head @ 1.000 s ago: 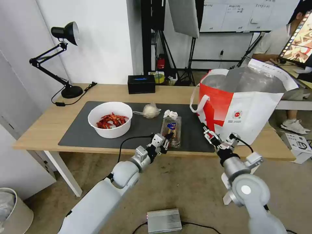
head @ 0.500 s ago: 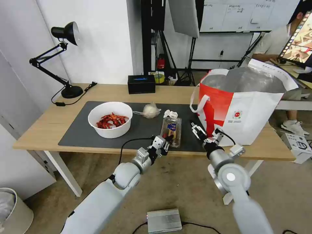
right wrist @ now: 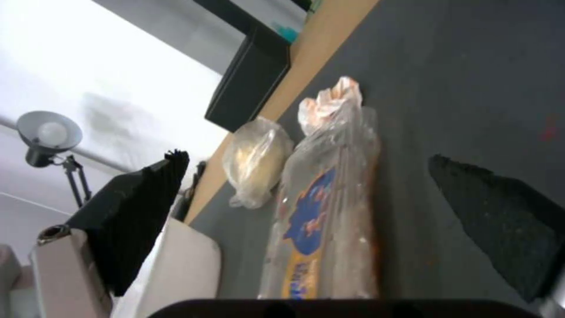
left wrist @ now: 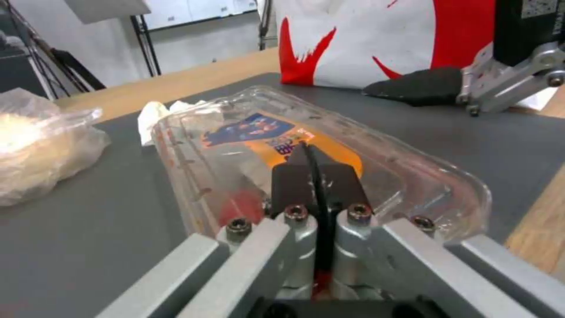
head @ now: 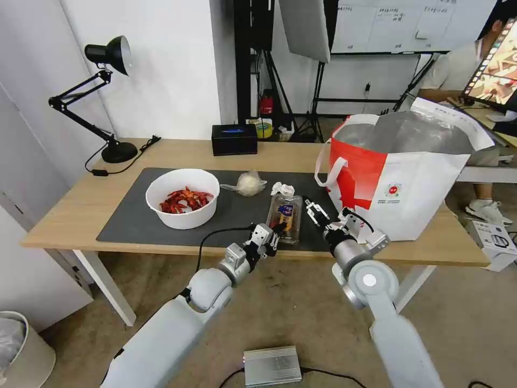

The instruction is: Pick up the trash from the table and place it into the takeout bag.

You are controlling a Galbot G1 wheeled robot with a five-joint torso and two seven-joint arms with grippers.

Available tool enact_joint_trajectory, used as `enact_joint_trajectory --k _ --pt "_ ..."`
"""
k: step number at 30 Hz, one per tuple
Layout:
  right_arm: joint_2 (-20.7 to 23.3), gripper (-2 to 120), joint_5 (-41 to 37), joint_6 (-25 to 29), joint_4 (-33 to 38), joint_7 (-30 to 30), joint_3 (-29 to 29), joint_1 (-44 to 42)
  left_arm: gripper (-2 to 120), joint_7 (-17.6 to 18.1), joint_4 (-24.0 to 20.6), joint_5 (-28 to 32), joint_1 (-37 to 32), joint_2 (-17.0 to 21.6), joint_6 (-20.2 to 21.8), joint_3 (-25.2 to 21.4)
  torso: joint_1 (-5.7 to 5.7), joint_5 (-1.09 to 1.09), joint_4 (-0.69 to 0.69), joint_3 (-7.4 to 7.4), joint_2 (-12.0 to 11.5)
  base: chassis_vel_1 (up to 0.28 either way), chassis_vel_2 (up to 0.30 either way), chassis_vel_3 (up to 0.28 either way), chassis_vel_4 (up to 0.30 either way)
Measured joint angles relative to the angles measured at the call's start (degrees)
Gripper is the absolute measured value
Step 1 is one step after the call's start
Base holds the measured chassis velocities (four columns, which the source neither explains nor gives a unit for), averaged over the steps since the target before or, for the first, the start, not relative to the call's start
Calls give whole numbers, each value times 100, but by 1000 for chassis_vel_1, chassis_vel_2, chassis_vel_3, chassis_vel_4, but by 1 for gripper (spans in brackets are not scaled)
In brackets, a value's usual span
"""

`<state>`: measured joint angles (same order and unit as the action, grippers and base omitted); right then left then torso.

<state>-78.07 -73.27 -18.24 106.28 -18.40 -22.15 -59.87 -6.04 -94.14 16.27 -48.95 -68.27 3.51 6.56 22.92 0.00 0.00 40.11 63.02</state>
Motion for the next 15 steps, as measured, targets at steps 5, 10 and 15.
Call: enact_joint_trajectory --k 5,10,15 --pt "-27 100 -258 -214 16 -351 27 97 0 2 -28 4 -9 15 0 -2 0 0 0 0 0 0 0 0 0" --pt "-22 100 -966 -800 48 -1190 -25 327 0 3 -50 8 -20 -7 -3 -8 0 0 0 -1 0 0 0 0 0" --pt "-45 100 -1056 -950 3 -1313 -28 429 0 3 -50 8 -27 -21 -9 0 0 0 0 0 0 0 0 0 0"
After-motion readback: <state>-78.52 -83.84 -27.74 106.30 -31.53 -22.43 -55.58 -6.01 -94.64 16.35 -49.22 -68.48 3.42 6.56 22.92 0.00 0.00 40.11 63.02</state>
